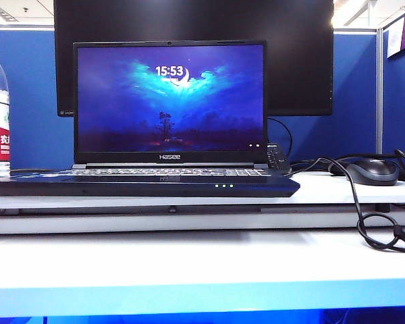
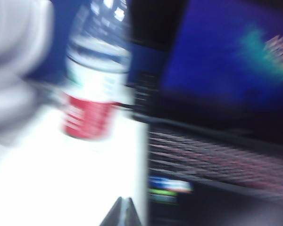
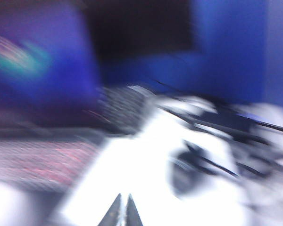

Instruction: Close the lid of the black laptop.

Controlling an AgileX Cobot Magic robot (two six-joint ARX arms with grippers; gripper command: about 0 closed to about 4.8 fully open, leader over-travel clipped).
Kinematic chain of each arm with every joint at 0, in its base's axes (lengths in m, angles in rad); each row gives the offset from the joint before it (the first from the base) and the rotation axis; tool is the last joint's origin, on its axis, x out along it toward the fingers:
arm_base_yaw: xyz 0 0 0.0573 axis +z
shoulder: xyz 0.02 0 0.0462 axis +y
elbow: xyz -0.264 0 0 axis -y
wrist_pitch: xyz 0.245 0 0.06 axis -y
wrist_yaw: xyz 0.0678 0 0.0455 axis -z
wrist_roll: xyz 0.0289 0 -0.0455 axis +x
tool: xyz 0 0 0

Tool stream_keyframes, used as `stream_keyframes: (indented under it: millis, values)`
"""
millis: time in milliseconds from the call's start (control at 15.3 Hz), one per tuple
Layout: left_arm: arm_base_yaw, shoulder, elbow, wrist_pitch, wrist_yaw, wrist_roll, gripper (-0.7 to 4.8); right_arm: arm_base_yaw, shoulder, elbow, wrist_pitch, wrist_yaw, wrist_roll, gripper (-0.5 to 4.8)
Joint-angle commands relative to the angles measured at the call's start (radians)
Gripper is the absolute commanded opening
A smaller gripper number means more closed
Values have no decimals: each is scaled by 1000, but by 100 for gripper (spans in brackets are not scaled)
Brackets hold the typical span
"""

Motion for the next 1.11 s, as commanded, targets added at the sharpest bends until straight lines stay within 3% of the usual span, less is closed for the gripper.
stream_keyframes:
  millis: [65,131,196,261,392,522,653,718,914,1045,1110]
  values:
    - [-2,-2,0,72,220,-627,-5,12,-2,16,229,-66,312,-1]
    - [-2,-2,0,188,303,-699,-5,16,0,61,217,-59,374,-1]
    - [-2,-2,7,480,341,-864,-4,16,31,158,216,-58,359,-1]
    - [-2,-2,29,591,322,-918,-4,15,60,208,224,-48,349,-1]
    - [-2,4,211,480,329,-896,-5,16,232,401,252,-66,322,-1]
    - [-1,93,460,289,407,-694,-5,16,464,608,254,-170,247,-1]
    - [0,318,761,84,582,-466,-5,16,747,834,254,-249,198,-1]
    - [0,411,854,-10,668,-404,-5,15,875,937,252,-292,198,-1]
    - [-2,700,1050,-311,916,-238,-5,15,1228,1260,148,-463,191,-1]
    - [-9,830,1068,-460,965,-112,-5,16,1402,1431,-7,-562,133,-1]
    - [-39,906,1068,-561,953,-6,-5,20,1473,1490,-86,-574,83,-1]
